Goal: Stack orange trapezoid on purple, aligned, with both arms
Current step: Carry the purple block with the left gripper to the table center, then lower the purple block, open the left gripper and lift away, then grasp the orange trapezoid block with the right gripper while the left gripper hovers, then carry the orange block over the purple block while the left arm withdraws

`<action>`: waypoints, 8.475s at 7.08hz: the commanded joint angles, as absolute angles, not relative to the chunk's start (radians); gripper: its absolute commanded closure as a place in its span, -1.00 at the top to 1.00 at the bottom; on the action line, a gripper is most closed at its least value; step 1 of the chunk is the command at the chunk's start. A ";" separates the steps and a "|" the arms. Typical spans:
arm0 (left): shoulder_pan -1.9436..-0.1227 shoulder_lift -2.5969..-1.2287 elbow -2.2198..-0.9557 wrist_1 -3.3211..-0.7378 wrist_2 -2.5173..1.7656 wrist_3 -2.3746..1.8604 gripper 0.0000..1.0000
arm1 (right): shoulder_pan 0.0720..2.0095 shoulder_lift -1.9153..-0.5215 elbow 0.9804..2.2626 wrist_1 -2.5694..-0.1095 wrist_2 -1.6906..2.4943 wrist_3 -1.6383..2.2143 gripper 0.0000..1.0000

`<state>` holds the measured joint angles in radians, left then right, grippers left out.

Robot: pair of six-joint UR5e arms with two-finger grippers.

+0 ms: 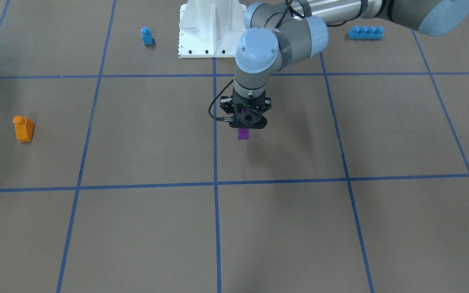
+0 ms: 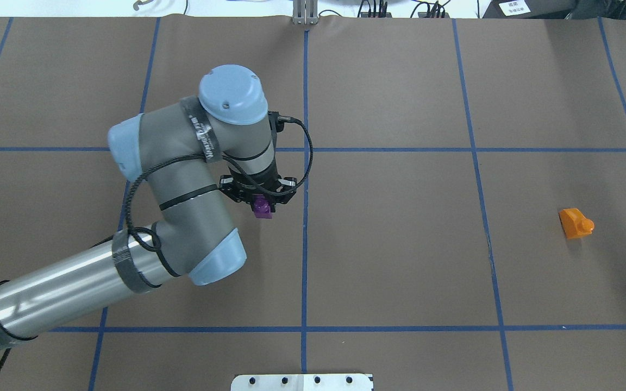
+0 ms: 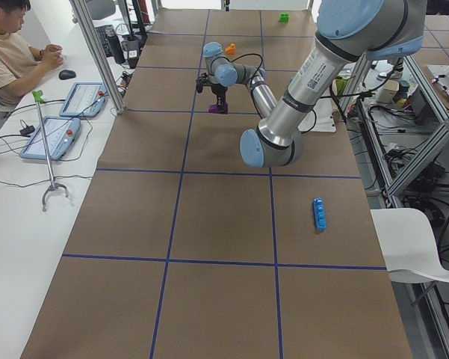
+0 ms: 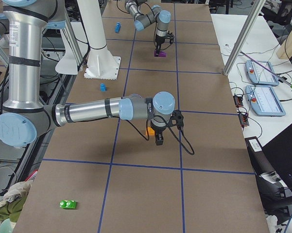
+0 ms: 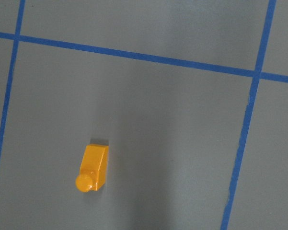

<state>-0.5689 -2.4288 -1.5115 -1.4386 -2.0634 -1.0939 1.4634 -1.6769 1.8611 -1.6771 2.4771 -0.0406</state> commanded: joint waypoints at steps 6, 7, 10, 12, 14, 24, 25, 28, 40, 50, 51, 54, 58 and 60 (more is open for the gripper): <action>-0.525 -2.546 -1.224 -1.660 -2.037 -1.226 -1.00 | 1.445 -1.677 1.859 -1.678 2.477 -0.038 1.00; -0.519 -2.546 -1.224 -1.658 -2.037 -1.226 -1.00 | 1.442 -1.677 1.859 -1.678 2.477 -0.038 1.00; -0.509 -2.546 -1.223 -1.658 -2.036 -1.224 -1.00 | 1.439 -1.677 1.859 -1.678 2.479 -0.038 1.00; -0.509 -2.546 -1.216 -1.660 -2.036 -1.223 -0.98 | 1.439 -1.677 1.859 -1.678 2.479 -0.038 1.00; -0.508 -2.546 -1.216 -1.660 -2.037 -1.223 -0.69 | 1.437 -1.677 1.859 -1.678 2.479 -0.038 1.00; -0.598 -2.446 -1.548 -1.590 -2.046 -1.259 0.99 | 1.346 -1.651 1.888 -1.675 2.471 0.128 0.94; -0.613 -2.406 -1.657 -1.524 -2.048 -1.256 0.99 | 1.272 -1.648 1.888 -1.666 2.404 0.185 0.93; -0.629 -2.402 -1.704 -1.470 -2.046 -1.264 0.99 | 1.130 -1.719 1.861 -1.362 2.347 0.451 0.94; -0.623 -2.401 -1.703 -1.470 -2.040 -1.285 0.99 | 0.911 -1.738 1.695 -1.051 2.189 0.692 0.97; -0.627 -2.297 -1.811 -1.474 -2.037 -1.264 0.99 | 0.913 -1.636 1.801 -1.041 2.192 0.832 -1.00; -0.630 -2.217 -1.889 -1.474 -2.037 -1.229 0.99 | 0.907 -1.558 1.801 -1.093 2.192 0.869 -1.00; -0.659 -2.045 -2.009 -1.474 -2.037 -1.125 0.99 | 0.829 -1.297 1.805 -1.311 2.159 1.029 -1.00; -0.704 -1.820 -2.092 -1.482 -2.039 -0.867 0.99 | 0.580 -0.924 1.786 -1.632 1.957 1.261 -1.00; -0.715 -1.815 -2.092 -1.482 -2.046 -0.864 0.99 | 0.520 -0.882 1.758 -1.651 1.902 1.272 -1.00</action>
<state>-0.7099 -1.8225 -2.0913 -1.4812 -2.0431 -0.8737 0.5583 -0.9115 1.7753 -1.6329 1.9361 1.2589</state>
